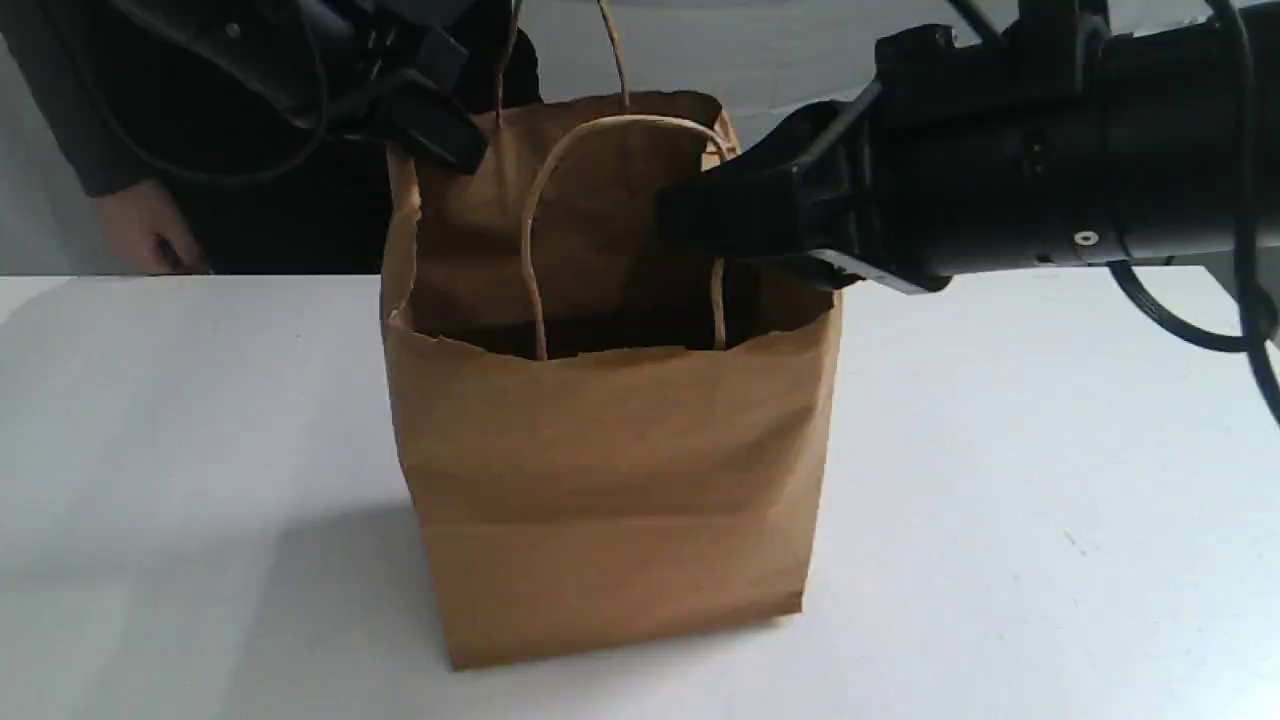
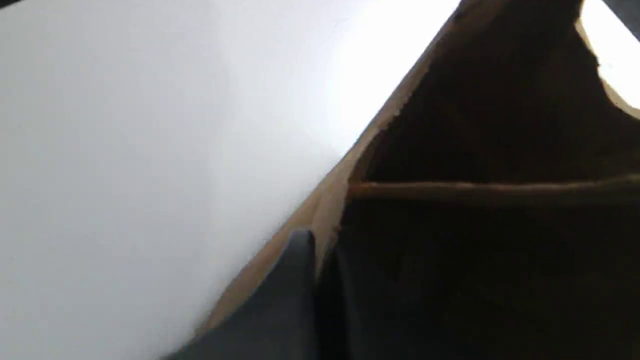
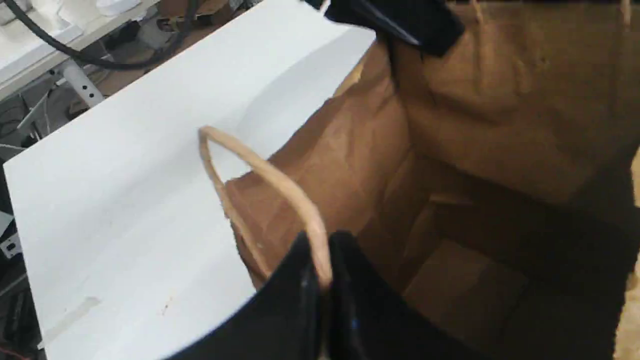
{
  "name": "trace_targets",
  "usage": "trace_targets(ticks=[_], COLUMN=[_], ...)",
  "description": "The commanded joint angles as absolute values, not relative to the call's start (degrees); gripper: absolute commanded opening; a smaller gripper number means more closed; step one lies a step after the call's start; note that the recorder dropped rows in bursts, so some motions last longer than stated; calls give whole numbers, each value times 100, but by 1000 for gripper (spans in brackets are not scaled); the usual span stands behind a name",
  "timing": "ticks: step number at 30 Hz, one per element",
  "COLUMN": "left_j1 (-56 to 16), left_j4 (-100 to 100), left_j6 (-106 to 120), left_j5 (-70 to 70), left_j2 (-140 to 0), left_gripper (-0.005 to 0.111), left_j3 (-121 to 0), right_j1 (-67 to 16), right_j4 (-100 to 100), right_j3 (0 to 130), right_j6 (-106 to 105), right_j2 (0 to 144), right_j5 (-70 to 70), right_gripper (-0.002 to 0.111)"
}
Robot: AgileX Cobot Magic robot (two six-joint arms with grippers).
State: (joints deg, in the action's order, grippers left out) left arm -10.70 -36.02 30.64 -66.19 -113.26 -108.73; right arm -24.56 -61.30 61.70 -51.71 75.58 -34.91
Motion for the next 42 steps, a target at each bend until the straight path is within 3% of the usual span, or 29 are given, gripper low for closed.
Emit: trace_targets(ticks=[1,10,14,25,42], left_j1=[-1094,-1094,-1094,-1094,-896], left_j4=[-3664,-3689,-3809,-3907,-3684], left_j6=[2958,3003,3003,2962,2938], left_j5=[-6466,-6431,-6431,-6846,-6996], left_j2=[-11416,-11609,-11609,-11609,-10927], left_gripper=[0,0,6,56,56], left_j3=[-10897,-10897,-10897,-10897,-10897], right_j1=[-2462,-2462,-2462,-2462,-2462], right_j4=[-6225,-6207,-6207,-6207,-6207], right_j3=[6147,6144,6144,6144,6144], right_j6=[-5185,-5185,-5185,-5147,-5077], right_j2=[7525,7817,7841,7840,7840], right_j5=[-3228,-3264,-3253,-3253,-3253], right_gripper=[0,0,0,0,0])
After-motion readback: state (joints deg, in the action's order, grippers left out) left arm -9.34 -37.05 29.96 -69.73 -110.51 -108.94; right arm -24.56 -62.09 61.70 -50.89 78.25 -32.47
